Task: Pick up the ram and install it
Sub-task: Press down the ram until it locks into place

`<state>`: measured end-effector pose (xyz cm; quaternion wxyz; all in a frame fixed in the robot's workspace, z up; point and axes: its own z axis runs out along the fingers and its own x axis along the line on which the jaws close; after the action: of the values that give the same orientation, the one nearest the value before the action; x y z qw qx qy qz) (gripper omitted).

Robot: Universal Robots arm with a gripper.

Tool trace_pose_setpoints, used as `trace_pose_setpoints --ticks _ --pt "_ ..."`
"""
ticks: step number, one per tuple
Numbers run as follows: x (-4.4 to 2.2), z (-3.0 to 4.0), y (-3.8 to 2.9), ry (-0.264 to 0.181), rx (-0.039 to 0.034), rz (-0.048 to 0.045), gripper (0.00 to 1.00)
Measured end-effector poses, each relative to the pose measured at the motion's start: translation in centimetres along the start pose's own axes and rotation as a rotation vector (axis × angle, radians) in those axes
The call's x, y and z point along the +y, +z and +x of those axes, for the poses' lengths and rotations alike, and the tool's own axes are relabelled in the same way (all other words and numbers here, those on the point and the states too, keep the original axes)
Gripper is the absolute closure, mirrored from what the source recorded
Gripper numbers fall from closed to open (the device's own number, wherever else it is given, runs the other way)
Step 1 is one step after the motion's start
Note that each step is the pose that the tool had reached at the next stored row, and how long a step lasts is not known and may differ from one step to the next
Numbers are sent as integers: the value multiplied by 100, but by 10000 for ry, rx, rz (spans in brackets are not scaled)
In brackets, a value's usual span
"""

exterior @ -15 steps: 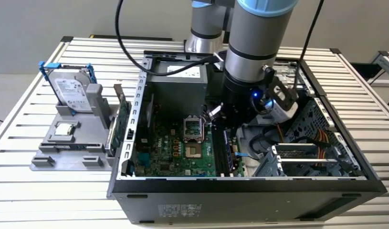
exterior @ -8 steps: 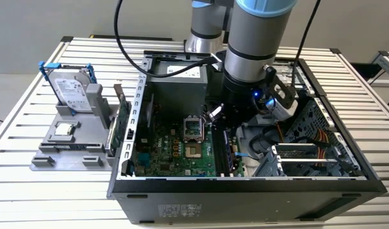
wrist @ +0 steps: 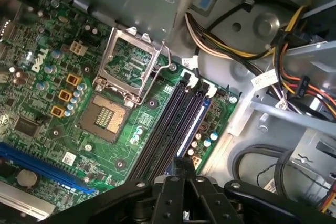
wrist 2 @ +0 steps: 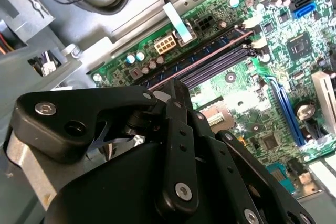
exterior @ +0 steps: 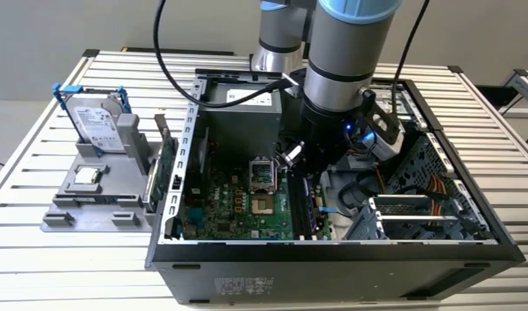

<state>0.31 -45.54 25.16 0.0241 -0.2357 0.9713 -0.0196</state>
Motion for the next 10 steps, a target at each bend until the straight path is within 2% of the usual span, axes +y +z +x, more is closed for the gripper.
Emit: trace_pose_setpoints --ticks 10 --pt "19 0 10 -941 -47 -35 100"
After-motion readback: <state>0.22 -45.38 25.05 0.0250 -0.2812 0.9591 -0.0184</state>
